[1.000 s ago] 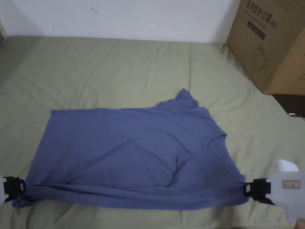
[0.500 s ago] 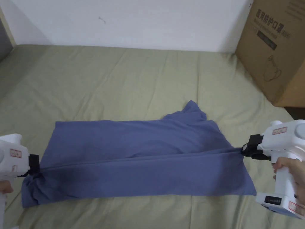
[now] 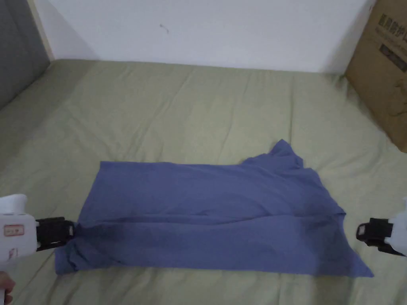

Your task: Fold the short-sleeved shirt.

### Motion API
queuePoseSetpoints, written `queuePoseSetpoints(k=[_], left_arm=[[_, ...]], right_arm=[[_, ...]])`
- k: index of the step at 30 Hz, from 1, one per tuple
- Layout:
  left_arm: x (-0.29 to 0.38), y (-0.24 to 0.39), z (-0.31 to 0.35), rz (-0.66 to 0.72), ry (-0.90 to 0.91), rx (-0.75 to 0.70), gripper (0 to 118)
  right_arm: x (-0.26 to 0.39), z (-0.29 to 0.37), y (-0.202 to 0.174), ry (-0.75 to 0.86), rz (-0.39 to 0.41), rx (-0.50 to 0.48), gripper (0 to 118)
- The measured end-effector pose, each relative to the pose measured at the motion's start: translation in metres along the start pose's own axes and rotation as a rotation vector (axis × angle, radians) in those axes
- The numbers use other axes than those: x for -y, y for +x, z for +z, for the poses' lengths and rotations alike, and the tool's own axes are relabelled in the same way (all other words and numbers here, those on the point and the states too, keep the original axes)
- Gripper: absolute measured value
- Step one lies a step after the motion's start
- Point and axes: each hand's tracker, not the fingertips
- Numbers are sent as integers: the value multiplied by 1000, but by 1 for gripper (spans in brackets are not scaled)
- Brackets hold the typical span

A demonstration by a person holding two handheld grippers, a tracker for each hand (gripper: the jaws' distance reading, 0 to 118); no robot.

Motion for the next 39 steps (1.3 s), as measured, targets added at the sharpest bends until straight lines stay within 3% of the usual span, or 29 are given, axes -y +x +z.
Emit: queuePoseSetpoints(k=[2,4,6,7,8,9,10,11,14,17,18,19,20,21,23,24,29,30,32,33,34,35,36,37,39], left_arm=[[18,-12,8,53,0,19,2],[30,-16,7,80,-19,23,2],[38,-20,0,91,-56,1,3],[40,-15,-5,85,-65,-16,9],[41,-14,-7,89,-54,-10,27],[41,-14,-10,101,-39,1,64],[41,-14,-13,117,-22,17,84],[40,-9,-21,126,-19,28,89],[41,0,-47,103,-83,-36,85],[47,1,-79,-5,-146,-148,77],[48,6,-79,-49,-138,-174,68],[48,12,-73,-55,-126,-175,51],[45,15,-69,-75,-109,-180,27],[41,16,-64,-90,-82,-188,7],[34,16,-61,-64,-87,-100,7],[31,16,-63,-70,-101,-133,7],[32,20,-59,-127,-119,-129,7],[32,19,-57,-123,-119,-124,7],[29,16,-56,-107,-121,-110,7],[28,15,-54,-98,-119,-101,7],[27,15,-52,-94,-118,-93,7],[26,15,-49,-96,-116,-89,6],[24,16,-47,-101,-113,-79,6],[23,17,-46,-105,-112,-74,6],[20,20,-39,-118,-109,-72,4]], right_arm=[[18,7,-4,-2,3,23,0],[35,10,-3,-41,-10,-67,0],[50,12,-7,-49,-21,-66,0],[55,11,-10,-57,-14,-62,0],[61,11,-13,-62,-5,-56,0],[65,10,-14,-68,3,-58,0],[67,8,-15,-79,7,-59,0],[70,7,-16,-84,5,-58,0],[75,4,-14,-106,-21,-78,0],[77,4,-10,-110,-47,-85,0],[76,3,-6,-108,-60,-86,0],[74,3,-5,-105,-72,-83,0],[72,2,-2,-97,-88,-73,2],[67,1,0,-88,-103,-65,25],[55,-8,11,-81,-124,-56,77],[50,-12,13,-76,-133,-54,94],[30,-49,20,-44,-193,-30,85],[31,-63,19,-71,-208,-39,64],[34,-90,16,-170,-219,18,53],[37,-95,8,-157,-155,113,32],[38,-91,0,-122,-122,109,7],[35,-85,-6,-120,-108,105,7],[32,-81,-8,-121,-104,35,7],[30,-82,-9,-144,-137,14,7],[29,-78,-10,-148,-109,64,7]])
